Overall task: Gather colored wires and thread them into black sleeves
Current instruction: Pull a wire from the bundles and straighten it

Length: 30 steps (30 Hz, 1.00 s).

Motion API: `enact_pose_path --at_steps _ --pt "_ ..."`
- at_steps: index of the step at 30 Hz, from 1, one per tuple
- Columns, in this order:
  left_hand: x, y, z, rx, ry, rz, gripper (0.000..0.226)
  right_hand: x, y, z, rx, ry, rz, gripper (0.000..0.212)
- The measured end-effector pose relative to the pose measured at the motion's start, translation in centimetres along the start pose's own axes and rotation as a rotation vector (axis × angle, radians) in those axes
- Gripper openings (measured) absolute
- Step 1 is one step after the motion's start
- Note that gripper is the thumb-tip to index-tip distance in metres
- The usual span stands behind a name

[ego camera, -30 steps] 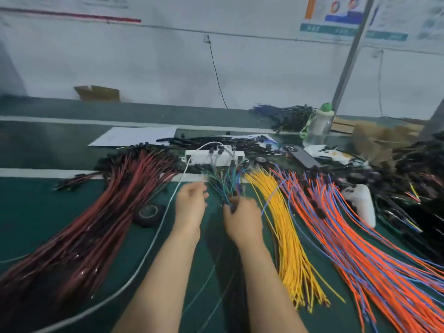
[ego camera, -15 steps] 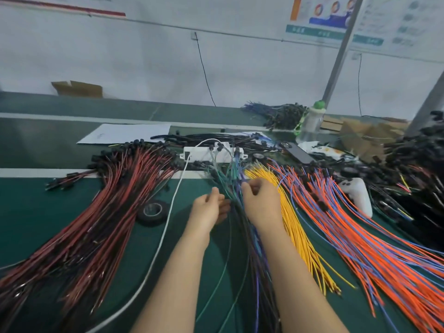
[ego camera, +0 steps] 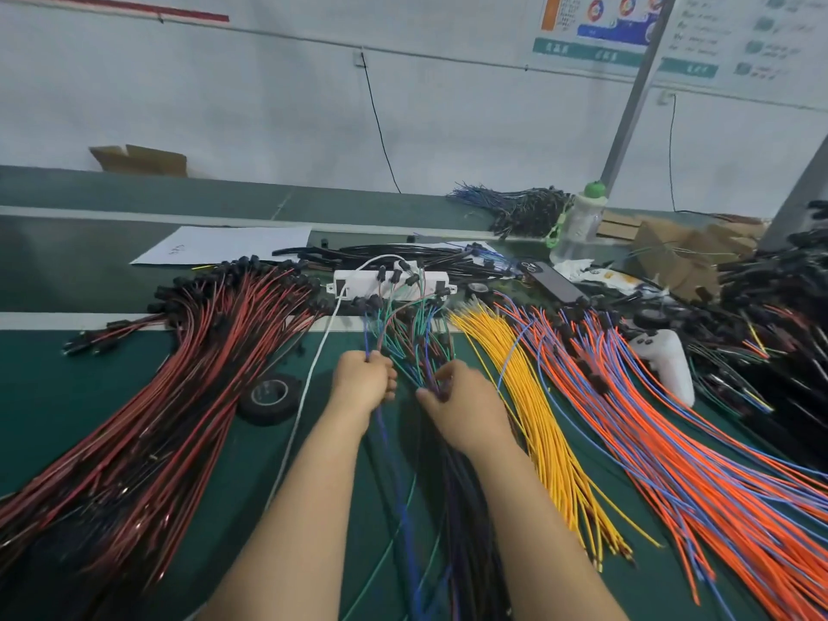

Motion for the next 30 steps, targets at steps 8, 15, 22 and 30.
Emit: enact_pose_path --at_steps 8,15,22,30 --pt "-4.1 0.2 2.4 0.033 0.320 -0.081 0.032 -0.7 -1.6 -0.7 -0.016 0.088 -0.041 0.033" --pt "-1.7 -0.2 2.5 0.084 -0.118 0.147 0.034 0.9 -1.5 -0.3 -0.055 0.014 0.098 0.023" --pt "-2.5 -0.7 1.7 -0.024 -0.199 0.056 0.033 4.4 -0.6 -0.3 0.355 -0.130 0.467 0.026" --pt "-9.4 3.3 2.8 0.246 0.371 -0.157 0.031 0.7 -2.6 -3.6 0.216 0.181 0.160 0.056"
Point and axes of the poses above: each hand's wrist, its own y-axis away from the middle knuckle, its own z-axis out of the back of the hand, x = y × z, the point moved 2 cm from there along -y, towards the middle knuckle, and after that the axes turned 9 degrees about z, right-handed, at the moved point
